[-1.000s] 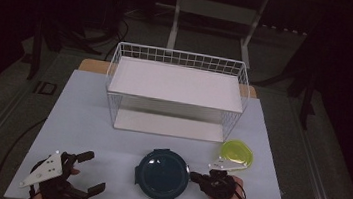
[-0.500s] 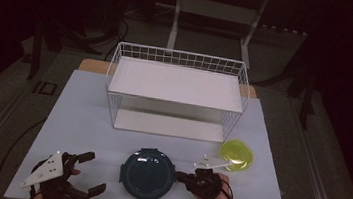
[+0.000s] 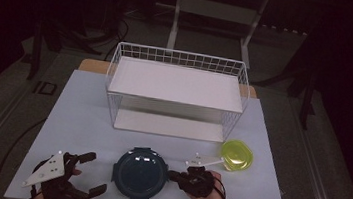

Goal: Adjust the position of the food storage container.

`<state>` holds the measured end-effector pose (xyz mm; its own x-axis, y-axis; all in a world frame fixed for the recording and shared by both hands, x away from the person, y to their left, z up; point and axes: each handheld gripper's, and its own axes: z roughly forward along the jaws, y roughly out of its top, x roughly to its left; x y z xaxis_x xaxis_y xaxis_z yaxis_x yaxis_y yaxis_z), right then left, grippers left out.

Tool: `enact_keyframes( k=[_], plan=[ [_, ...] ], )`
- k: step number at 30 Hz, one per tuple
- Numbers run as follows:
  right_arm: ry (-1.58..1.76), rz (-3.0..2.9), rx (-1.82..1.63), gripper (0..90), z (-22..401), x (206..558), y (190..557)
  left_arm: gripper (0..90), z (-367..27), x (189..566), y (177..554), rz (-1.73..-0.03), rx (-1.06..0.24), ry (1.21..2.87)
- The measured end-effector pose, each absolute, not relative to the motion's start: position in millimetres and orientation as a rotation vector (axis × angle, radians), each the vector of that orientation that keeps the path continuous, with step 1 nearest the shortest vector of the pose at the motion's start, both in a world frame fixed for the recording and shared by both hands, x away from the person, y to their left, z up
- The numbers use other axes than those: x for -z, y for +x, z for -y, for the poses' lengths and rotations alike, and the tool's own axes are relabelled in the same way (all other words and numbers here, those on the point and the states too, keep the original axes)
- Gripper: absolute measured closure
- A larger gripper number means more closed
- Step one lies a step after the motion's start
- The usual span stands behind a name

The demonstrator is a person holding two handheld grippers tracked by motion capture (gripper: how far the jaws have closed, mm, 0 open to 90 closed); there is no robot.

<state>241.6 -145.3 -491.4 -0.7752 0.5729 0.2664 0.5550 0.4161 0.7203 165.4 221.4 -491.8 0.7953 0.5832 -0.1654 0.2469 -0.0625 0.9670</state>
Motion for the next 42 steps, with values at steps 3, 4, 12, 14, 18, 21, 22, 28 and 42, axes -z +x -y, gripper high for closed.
enact_keyframes(
  k=[3, 4, 12, 14, 18, 21, 22, 28, 42],
  plan=[
    [1.035, -2.631, -1.333, 90.0, 138.1, 492.1, 244.7, 0.0, -221.2, 491.8, 165.2, -0.663, -0.312, 1.651],
    [1.033, -2.632, -1.334, 90.0, 136.1, 492.2, 245.5, 0.0, -221.2, 491.8, 165.2, -0.662, -0.311, 1.651],
    [1.01, -2.628, -1.332, 90.0, 124.5, 492.8, 251.8, 0.0, -220.8, 492.1, 165.4, -0.66, -0.311, 1.655],
    [1.012, -2.627, -1.347, 90.0, 124.6, 492.1, 253.3, 0.0, -221.1, 491.9, 165.0, -0.66, -0.311, 1.655],
    [1.015, -2.6, -1.351, 90.0, 127.2, 488.1, 253.7, 0.0, -221.6, 492.2, 165.6, -0.667, -0.314, 1.656],
    [1.007, -2.577, -1.358, 88.9, 131.1, 483.3, 251.7, 0.0, -220.8, 491.5, 165.9, -0.675, -0.317, 1.662],
    [1.007, -2.568, -1.364, 85.5, 132.5, 481.6, 250.8, 0.0, -220.2, 491.2, 165.8, -0.681, -0.317, 1.67],
    [0.951, -2.477, -1.403, 55.1, 139.8, 469.5, 243.3, 0.0, -218.0, 486.3, 166.7, -0.721, -0.3, 1.721],
    [0.922, -2.407, -1.549, 16.7, 152.4, 460.2, 243.6, 0.0, -219.1, 472.2, 166.9, -0.729, -0.295, 1.715]
  ],
)
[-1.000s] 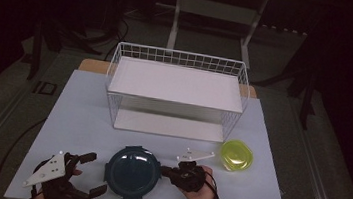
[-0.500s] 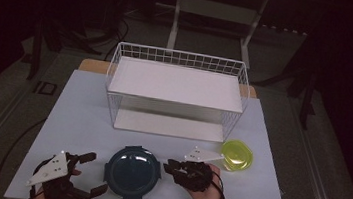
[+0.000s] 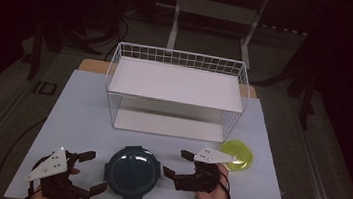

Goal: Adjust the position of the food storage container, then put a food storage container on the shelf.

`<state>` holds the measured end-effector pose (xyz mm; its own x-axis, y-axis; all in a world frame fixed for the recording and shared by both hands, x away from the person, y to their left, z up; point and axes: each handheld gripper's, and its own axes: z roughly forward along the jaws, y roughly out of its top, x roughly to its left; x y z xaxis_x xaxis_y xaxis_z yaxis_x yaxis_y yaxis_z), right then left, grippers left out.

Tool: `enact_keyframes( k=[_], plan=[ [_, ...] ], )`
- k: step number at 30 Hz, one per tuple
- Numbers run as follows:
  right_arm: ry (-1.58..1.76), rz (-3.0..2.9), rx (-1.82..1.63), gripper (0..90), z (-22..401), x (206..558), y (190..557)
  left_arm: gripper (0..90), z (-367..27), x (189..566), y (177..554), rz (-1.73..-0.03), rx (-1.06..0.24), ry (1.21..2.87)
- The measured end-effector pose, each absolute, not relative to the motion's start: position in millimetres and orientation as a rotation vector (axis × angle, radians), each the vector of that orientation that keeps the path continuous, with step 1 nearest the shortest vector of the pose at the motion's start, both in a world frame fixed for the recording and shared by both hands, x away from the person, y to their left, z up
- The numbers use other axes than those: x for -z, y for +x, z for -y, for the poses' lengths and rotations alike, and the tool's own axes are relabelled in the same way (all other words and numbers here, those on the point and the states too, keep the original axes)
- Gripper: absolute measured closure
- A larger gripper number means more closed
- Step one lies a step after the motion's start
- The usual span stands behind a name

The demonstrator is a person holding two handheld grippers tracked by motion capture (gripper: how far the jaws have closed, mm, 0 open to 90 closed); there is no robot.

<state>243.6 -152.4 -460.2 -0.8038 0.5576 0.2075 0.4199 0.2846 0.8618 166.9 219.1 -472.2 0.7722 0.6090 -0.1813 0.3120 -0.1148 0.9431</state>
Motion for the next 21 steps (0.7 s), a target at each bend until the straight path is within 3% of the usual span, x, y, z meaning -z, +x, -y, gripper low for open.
enact_keyframes(
  k=[21],
  plan=[
    [0.883, -2.405, -1.517, 12.8, 156.8, 455.8, 255.0, 0.0, -237.4, 471.5, 191.4, -0.973, -0.081, 1.654]
  ],
)
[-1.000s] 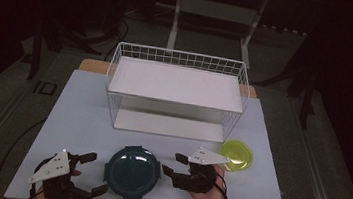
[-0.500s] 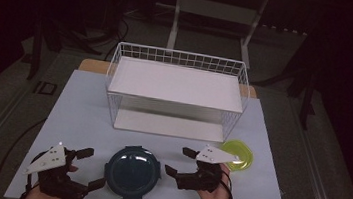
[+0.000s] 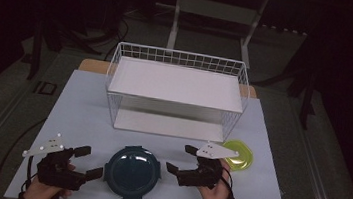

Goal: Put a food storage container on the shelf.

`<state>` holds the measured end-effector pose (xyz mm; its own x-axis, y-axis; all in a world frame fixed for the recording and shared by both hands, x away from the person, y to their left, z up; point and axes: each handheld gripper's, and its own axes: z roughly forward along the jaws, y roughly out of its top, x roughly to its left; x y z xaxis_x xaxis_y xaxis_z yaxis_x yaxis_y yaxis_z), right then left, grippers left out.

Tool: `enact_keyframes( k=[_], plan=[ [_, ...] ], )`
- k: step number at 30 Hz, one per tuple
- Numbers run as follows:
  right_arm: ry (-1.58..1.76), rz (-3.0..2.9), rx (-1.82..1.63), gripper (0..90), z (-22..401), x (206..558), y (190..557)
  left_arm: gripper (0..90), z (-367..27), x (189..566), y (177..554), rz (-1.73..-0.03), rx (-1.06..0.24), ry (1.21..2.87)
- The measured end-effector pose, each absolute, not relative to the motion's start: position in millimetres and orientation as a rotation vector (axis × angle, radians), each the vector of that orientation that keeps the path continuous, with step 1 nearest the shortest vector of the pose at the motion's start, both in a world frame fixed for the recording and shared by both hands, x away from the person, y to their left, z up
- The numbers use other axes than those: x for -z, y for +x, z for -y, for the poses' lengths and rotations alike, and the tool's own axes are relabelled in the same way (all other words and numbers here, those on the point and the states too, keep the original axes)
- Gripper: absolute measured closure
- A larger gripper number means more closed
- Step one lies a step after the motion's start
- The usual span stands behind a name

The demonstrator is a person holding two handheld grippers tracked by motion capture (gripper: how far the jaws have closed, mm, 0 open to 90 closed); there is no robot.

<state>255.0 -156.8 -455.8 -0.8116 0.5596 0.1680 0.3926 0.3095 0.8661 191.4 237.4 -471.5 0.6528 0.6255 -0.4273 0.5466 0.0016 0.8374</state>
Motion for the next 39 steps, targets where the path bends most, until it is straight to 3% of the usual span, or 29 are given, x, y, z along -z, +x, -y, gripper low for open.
enact_keyframes(
  k=[4, 8, 13, 21, 39],
  plan=[
    [0.958, -2.473, -1.519, 12.3, 154.4, 460.0, 257.9, 0.0, -241.8, 476.8, 196.9, -1.118, -0.044, 1.62],
    [1.031, -2.506, -1.539, 10.3, 151.7, 464.0, 261.0, 0.0, -242.2, 481.9, 201.7, -1.16, 0.03, 1.662],
    [1.19, -2.576, -1.583, 13.5, 148.7, 474.1, 268.8, 0.3, -237.4, 495.4, 211.0, -1.245, 0.253, 1.669],
    [1.429, -2.672, -1.579, 23.6, 146.1, 492.4, 280.0, 14.7, -234.6, 511.7, 219.0, -1.372, 0.387, 1.632],
    [1.709, -2.795, -1.499, 41.0, 132.8, 512.0, 292.3, 41.9, -233.0, 526.3, 224.5, -1.466, 0.504, 1.583]
  ],
)
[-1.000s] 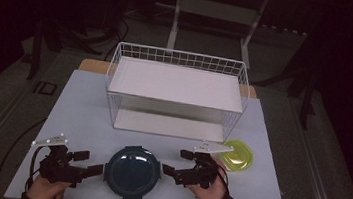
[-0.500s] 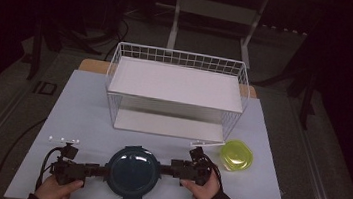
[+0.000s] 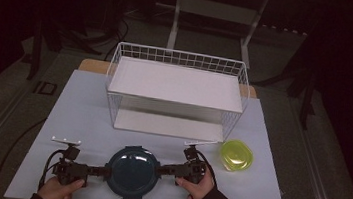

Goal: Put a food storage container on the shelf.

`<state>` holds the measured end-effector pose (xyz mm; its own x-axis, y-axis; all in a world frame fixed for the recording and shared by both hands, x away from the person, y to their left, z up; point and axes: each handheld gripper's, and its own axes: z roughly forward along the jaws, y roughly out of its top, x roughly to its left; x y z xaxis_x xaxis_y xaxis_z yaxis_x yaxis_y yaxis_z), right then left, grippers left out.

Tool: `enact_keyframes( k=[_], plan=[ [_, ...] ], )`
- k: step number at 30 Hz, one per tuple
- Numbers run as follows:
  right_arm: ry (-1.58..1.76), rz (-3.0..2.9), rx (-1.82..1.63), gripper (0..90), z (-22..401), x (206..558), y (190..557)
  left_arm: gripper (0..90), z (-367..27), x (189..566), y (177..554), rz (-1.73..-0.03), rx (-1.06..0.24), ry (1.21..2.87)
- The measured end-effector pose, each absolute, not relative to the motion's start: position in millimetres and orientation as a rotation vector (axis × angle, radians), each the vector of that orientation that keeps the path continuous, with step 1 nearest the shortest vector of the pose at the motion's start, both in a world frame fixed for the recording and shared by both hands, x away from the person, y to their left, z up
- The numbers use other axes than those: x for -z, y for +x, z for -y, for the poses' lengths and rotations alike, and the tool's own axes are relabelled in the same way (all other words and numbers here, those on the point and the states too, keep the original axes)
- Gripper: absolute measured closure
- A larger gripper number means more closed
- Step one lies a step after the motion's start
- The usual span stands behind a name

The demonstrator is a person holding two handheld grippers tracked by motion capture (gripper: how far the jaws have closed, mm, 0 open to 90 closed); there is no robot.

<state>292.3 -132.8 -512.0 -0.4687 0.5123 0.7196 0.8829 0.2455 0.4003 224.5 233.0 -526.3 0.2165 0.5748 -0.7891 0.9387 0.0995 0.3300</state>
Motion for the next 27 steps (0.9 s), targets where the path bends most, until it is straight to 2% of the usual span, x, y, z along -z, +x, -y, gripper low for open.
enact_keyframes(
  k=[9, 16, 27],
  plan=[
    [-1.284, 2.011, 1.066, 48.8, 129.9, 516.7, 293.8, 51.6, -231.9, 526.1, 226.0, -1.459, 0.549, 1.567],
    [-1.31, 1.976, 1.047, 50.6, 128.3, 517.4, 291.8, 51.7, -232.8, 532.6, 227.6, -1.455, 0.611, 1.519],
    [-1.343, 1.952, 1.051, 51.8, 129.0, 516.5, 287.4, 52.1, -230.9, 530.2, 223.0, -1.436, 0.575, 1.526]
  ],
)
